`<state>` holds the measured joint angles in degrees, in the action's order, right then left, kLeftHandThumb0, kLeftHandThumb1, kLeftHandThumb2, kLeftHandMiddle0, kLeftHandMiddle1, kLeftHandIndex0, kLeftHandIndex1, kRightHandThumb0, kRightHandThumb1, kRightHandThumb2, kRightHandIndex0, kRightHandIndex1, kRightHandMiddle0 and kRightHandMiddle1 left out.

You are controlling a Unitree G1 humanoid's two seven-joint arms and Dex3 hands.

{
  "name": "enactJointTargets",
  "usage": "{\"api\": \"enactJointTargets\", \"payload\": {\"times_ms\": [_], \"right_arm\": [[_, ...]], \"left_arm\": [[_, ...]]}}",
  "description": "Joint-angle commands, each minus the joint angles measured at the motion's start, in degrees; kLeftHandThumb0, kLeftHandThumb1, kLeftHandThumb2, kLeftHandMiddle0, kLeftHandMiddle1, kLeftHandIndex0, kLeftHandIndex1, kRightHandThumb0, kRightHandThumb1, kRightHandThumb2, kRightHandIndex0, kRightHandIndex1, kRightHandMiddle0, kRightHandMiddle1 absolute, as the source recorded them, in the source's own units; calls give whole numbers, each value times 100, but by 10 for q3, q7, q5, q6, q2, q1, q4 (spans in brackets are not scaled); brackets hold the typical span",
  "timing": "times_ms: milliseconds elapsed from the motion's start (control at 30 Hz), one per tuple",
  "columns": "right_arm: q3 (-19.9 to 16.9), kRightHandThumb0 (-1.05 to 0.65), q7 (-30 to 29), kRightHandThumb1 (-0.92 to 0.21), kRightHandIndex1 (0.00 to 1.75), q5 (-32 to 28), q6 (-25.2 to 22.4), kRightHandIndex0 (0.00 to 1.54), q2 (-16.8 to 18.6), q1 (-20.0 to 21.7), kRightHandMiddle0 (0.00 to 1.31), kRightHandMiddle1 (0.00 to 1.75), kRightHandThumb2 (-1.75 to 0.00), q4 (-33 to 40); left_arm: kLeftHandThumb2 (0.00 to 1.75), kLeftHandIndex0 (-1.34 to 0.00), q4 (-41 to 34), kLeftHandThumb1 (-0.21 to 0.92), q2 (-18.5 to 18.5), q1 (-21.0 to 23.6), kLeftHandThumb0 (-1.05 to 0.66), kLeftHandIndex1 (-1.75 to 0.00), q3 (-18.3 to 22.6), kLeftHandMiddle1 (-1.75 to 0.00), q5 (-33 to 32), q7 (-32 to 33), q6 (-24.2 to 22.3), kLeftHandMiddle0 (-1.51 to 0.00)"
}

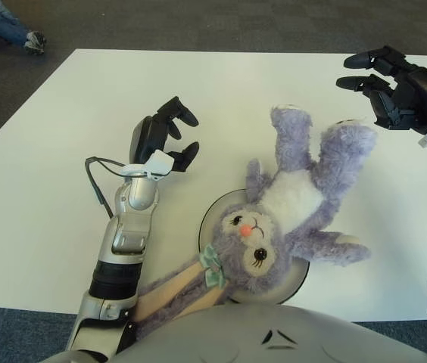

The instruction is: Put the doll into the plate.

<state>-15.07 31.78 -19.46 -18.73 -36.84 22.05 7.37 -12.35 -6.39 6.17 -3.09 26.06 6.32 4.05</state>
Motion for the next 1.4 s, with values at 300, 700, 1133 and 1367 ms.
{"api": "enactJointTargets", "payload": {"times_ms": [300, 700, 1133, 1367], "right_arm": [[34, -42, -100, -54, 103, 65, 15, 12, 57, 3, 2, 128, -102, 4], [52, -37, -189, -54, 117, 126, 95, 25, 134, 20, 8, 144, -105, -96], [40, -8, -237, -82, 144, 121, 144, 44, 186, 37, 18, 166, -58, -151], [37, -1, -238, -77, 150, 112, 187, 45, 200, 32, 19, 167, -65, -182]], "left_arm": [[140, -53, 84, 24, 15, 35, -1, -173, 40, -175, -80, 42, 61, -58], [136, -51, 155, 28, 11, 80, -1, -175, 75, -175, -165, 30, 91, -52], [135, -50, 266, 30, 1, 127, -1, -175, 91, -175, -201, 26, 171, -52], [134, -49, 330, 31, 2, 159, -1, -175, 94, -175, -214, 26, 204, -51]]}}
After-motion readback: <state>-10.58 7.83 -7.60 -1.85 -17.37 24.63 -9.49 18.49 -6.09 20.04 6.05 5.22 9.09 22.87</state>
